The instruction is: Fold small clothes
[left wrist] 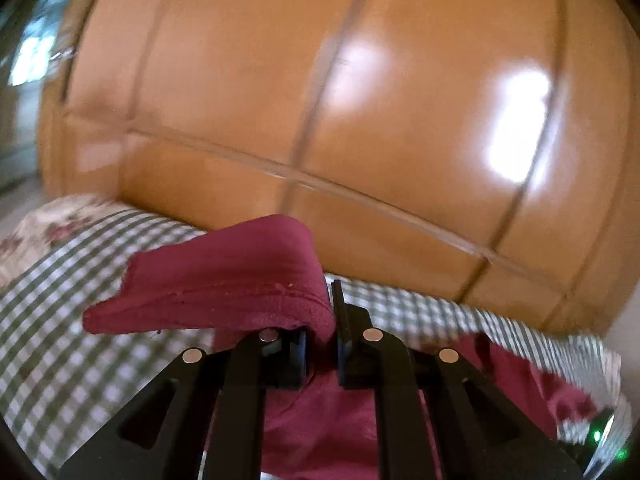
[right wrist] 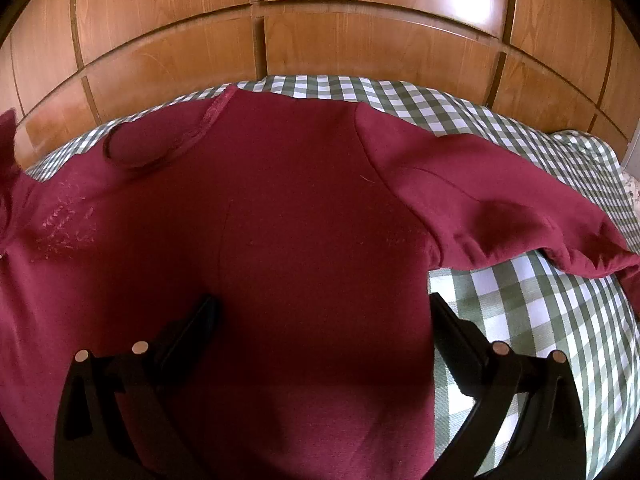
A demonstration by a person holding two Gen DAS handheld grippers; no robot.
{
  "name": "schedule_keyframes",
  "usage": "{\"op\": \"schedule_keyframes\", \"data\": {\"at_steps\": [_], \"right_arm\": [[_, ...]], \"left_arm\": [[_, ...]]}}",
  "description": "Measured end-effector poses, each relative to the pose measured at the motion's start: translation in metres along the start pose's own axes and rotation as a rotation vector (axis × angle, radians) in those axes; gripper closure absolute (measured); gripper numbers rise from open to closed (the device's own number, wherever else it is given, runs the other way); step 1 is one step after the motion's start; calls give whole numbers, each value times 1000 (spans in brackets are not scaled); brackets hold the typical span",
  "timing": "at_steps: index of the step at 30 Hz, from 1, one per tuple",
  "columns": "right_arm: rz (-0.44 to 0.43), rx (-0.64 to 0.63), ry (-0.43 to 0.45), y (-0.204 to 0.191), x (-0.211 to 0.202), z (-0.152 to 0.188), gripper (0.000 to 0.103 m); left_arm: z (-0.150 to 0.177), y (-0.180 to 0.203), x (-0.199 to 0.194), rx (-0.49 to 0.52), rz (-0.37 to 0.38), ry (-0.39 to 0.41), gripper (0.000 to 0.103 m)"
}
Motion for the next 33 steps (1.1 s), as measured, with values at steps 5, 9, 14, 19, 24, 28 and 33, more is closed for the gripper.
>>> {"op": "schedule_keyframes", "data": {"at_steps": [5,9,14,19,24,28,33], "right_arm": [[0,0,0,0,0,0,2],[-3,3,-1,0,0,0,2],[-6,6,-1,0,0,0,2],[-6,6,0,1,0,0,2],[-5,6,1,0,1,0,2],[-8,9,1,-1,1,0,2],[-10,11,1,0,1,0,2]], "left_arm": [[19,66,14,133,53,-42,94],[44,104,35,218,65,-123,94],[80,140,57,324,59,-227,94],[103,159,73,378,45,-305,94],[113,176,80,339,131,-348,43],[114,202,62,379,283,-273,23],[117,222,38,483,381,-209,11]]}}
Point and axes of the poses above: each gripper's, at about its wrist camera, not at the fingertips, and x roughly the way its jaws point, y to its right, z to its underside, the point moved 5 cm from there along x, roughly the way its jaws point, and after that the axes turned 12 degrees about x, right-handed, at the moved point
